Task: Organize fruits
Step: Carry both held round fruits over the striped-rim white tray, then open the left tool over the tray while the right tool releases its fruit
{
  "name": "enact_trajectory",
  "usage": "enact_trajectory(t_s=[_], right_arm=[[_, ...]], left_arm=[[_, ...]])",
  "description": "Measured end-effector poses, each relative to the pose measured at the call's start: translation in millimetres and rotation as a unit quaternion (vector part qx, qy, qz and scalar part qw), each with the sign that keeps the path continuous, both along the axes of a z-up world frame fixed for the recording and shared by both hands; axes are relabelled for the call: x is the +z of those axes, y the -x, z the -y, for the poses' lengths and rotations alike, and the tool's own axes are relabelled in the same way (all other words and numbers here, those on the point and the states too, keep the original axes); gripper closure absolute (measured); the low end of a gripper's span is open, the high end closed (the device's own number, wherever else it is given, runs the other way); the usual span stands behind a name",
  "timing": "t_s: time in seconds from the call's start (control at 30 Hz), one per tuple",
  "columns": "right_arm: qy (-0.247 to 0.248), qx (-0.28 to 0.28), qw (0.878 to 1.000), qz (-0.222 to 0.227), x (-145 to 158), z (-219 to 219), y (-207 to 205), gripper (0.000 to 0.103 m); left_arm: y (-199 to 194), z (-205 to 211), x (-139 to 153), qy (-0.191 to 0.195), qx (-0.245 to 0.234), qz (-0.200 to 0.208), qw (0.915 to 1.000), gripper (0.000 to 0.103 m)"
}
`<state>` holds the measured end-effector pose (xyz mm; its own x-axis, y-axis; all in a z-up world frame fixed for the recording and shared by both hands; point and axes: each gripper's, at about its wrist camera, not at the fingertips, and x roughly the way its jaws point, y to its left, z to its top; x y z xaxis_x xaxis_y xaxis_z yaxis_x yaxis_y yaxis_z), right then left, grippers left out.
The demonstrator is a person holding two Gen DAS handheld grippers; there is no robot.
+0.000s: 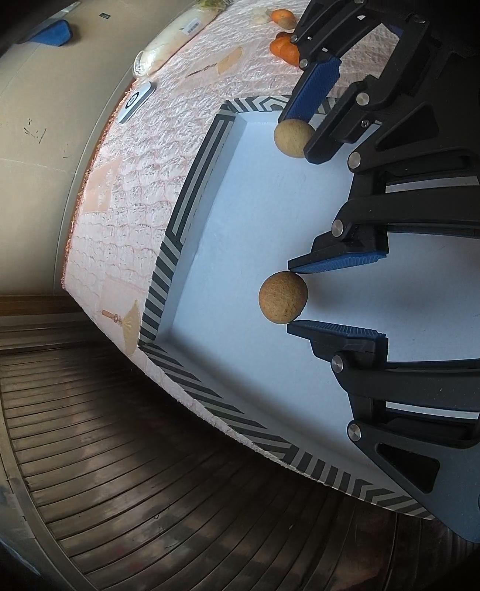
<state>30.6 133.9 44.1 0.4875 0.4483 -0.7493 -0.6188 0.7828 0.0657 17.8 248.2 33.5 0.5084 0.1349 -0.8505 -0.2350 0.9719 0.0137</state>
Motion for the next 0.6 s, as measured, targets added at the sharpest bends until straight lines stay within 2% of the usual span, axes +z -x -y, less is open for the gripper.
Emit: enact_trajectory(t_s=[0.6], right_arm=[[0.031,0.026,0.999,-0.021,-21.5,-22.1,-4.2,0.079]], left_arm=[[-3.7,-5.0,-10.0,0.004,0.008,-0.009,0.9999,0.078]])
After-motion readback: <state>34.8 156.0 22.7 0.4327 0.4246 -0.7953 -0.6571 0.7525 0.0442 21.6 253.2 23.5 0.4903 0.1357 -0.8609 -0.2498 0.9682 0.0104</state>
